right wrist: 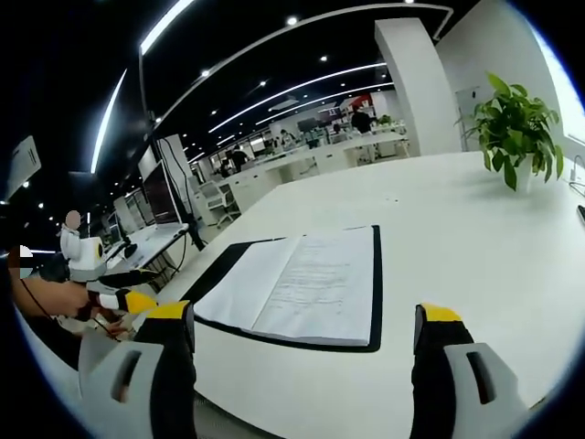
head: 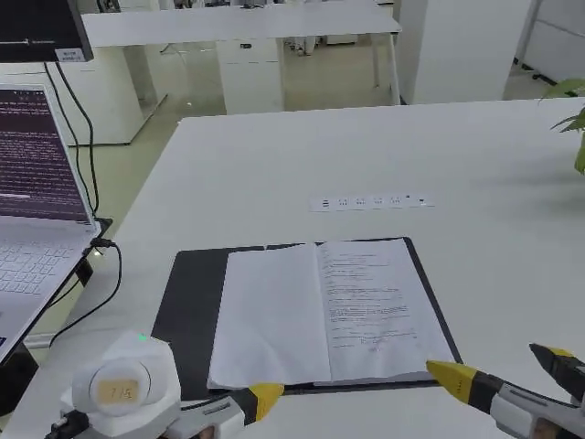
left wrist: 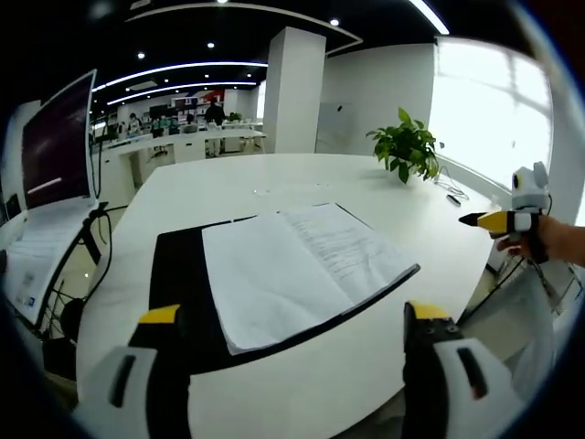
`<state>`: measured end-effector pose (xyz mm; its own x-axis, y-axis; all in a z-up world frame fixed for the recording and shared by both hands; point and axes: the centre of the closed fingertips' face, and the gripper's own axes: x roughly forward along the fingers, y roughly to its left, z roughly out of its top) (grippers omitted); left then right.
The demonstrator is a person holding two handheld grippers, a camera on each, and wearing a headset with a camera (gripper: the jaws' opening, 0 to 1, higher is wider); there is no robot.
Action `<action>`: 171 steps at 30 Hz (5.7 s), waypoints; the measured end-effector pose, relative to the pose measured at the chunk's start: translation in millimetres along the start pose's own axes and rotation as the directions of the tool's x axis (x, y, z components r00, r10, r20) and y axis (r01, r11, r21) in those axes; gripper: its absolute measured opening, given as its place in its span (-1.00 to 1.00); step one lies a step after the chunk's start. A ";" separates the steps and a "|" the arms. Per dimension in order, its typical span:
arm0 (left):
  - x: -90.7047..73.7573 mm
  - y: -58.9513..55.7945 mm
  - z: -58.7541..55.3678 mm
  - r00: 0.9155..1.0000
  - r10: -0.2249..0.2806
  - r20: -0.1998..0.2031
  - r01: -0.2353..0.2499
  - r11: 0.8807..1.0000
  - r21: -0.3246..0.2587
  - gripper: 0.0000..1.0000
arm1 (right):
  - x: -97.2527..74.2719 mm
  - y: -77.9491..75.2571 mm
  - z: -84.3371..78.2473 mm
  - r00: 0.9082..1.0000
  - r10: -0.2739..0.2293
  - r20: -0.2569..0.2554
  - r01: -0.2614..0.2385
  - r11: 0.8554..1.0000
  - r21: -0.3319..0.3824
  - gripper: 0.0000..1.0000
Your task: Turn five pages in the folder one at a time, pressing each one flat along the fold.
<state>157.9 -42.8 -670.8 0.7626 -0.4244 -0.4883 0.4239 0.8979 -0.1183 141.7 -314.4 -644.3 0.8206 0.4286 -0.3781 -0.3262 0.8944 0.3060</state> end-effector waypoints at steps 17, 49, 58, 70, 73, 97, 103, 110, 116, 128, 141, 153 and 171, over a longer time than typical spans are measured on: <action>110.7 -94.6 4.5 0.980 -0.191 -0.051 0.196 0.975 0.110 0.67 | -5.6 -4.6 -16.9 1.000 -0.016 -0.024 0.016 1.000 0.025 0.98; 205.2 -149.2 -31.8 0.982 -0.180 -0.063 0.190 0.956 0.226 -0.28 | 3.1 -16.4 -22.5 0.998 -0.036 -0.050 0.040 0.997 0.072 0.93; 206.2 -146.2 -31.1 0.980 -0.193 -0.037 0.197 0.957 0.215 -0.39 | 11.4 -17.7 -25.1 0.997 -0.016 -0.074 0.022 0.997 0.067 0.92; 211.1 -134.6 -26.8 0.982 -0.181 -0.049 0.187 0.968 0.169 -0.96 | 38.2 -13.8 -35.0 0.992 0.028 -0.122 -0.020 0.997 0.070 0.86; 211.4 -134.2 -26.8 0.983 -0.180 -0.047 0.185 0.974 0.132 -0.98 | 45.8 -11.8 -32.7 0.992 0.038 -0.117 -0.030 0.997 0.064 0.80; 214.1 -132.0 -26.3 0.982 -0.184 -0.047 0.186 0.981 0.046 -1.00 | 106.3 -30.7 -51.5 0.977 0.085 -0.194 -0.061 0.990 0.129 0.29; 214.2 -132.3 -26.4 0.982 -0.185 -0.046 0.187 0.981 0.046 -1.00 | 106.2 -32.9 -57.6 0.975 0.086 -0.203 -0.053 0.985 0.162 0.27; 214.0 -132.6 -26.3 0.982 -0.184 -0.045 0.186 0.981 0.048 -1.00 | 106.0 -40.7 -64.2 0.971 0.083 -0.225 -0.033 0.975 0.218 0.08; 213.3 -133.1 -26.6 0.982 -0.183 -0.044 0.185 0.981 0.049 -1.00 | 104.2 -42.3 -68.1 0.970 0.070 -0.233 -0.020 0.977 0.211 -0.04; 212.9 -133.1 -27.3 0.982 -0.185 -0.049 0.186 0.982 0.031 -1.00 | 101.7 -62.8 -77.0 0.964 -0.022 -0.265 0.067 0.985 0.160 -0.95; 192.3 -132.2 -23.0 0.968 -0.234 -0.085 0.232 0.972 -0.029 -0.54 | 98.2 -58.7 -62.4 0.976 -0.017 -0.215 0.079 0.956 0.282 -1.00; 139.5 -105.4 -1.4 0.968 -0.247 -0.048 0.249 0.968 0.041 -0.42 | 90.3 -17.9 -18.5 0.994 0.055 -0.093 -0.015 0.923 0.385 -1.00; 37.8 -24.7 -0.6 0.985 -0.166 0.038 0.165 0.986 0.025 -0.36 | 117.7 98.4 15.2 0.973 0.229 -0.016 -0.208 0.907 0.367 -1.00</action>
<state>175.9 -81.0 -686.8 0.6995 -0.5714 -0.4291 0.5562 0.8124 -0.1752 213.4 -177.8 -645.5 0.7164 0.6242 -0.3117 -0.2937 0.6751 0.6768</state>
